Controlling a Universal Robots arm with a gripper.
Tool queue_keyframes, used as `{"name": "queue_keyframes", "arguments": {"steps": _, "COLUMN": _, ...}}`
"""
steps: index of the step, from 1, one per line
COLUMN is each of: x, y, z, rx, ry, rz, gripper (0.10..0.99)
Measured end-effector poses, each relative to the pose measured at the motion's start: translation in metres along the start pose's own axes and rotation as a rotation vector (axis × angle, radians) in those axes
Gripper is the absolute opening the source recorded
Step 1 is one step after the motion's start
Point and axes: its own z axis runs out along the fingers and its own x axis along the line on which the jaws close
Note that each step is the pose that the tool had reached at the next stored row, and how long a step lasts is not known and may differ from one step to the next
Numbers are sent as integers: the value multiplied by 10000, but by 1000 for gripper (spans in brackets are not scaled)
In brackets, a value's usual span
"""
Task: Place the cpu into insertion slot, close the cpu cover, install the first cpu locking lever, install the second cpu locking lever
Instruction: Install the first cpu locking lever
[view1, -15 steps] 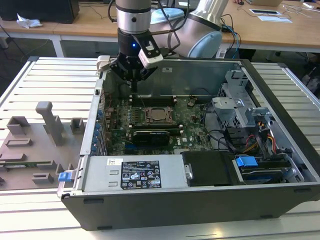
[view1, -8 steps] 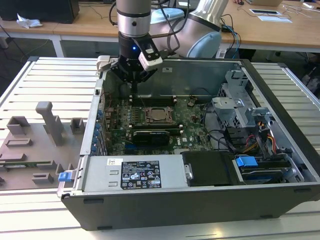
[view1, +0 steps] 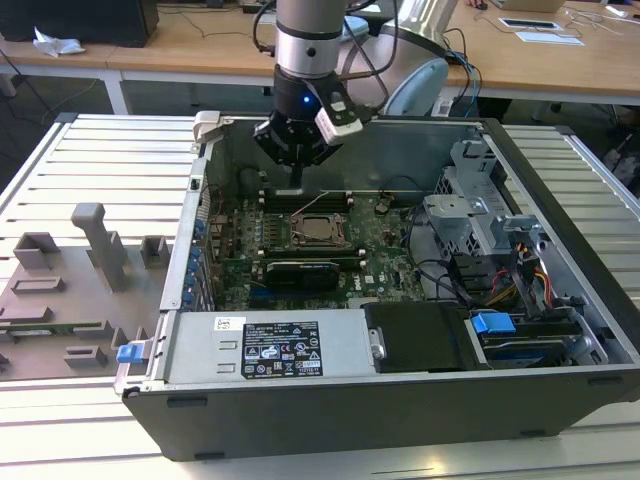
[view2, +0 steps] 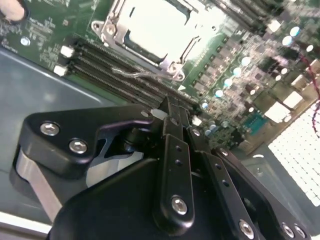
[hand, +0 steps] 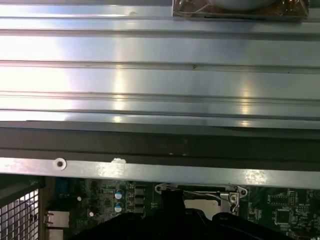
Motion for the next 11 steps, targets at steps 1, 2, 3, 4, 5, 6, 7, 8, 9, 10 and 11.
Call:
{"name": "queue_keyframes", "arguments": {"steps": 1, "x": 0, "y": -25, "z": 3, "rx": -220, "ry": -7, "rz": -9, "gripper": 106}}
{"name": "queue_keyframes", "arguments": {"steps": 2, "x": 0, "y": -49, "z": 4, "rx": -388, "ry": -12, "rz": -17, "gripper": 106}}
{"name": "queue_keyframes", "arguments": {"steps": 3, "x": 2, "y": -79, "z": 6, "rx": -527, "ry": -16, "rz": -21, "gripper": 106}}
{"name": "queue_keyframes", "arguments": {"steps": 4, "x": 2, "y": -109, "z": 11, "rx": -615, "ry": -19, "rz": -26, "gripper": 106}}
{"name": "queue_keyframes", "arguments": {"steps": 5, "x": 3, "y": -149, "z": 18, "rx": -705, "ry": -23, "rz": -30, "gripper": 106}}
{"name": "queue_keyframes", "arguments": {"steps": 6, "x": 4, "y": -183, "z": 27, "rx": -753, "ry": -23, "rz": -31, "gripper": 106}}
{"name": "queue_keyframes", "arguments": {"steps": 7, "x": 5, "y": -208, "z": 38, "rx": -786, "ry": -24, "rz": -33, "gripper": 106}}
{"name": "queue_keyframes", "arguments": {"steps": 8, "x": 4, "y": -223, "z": 49, "rx": -804, "ry": -24, "rz": -34, "gripper": 106}}
{"name": "queue_keyframes", "arguments": {"steps": 9, "x": 3, "y": -227, "z": 73, "rx": -813, "ry": -26, "rz": -35, "gripper": 106}}
{"name": "queue_keyframes", "arguments": {"steps": 10, "x": 3, "y": -228, "z": 89, "rx": -811, "ry": -24, "rz": -34, "gripper": 106}}
{"name": "queue_keyframes", "arguments": {"steps": 11, "x": 2, "y": -228, "z": 114, "rx": -810, "ry": -22, "rz": -33, "gripper": 106}}
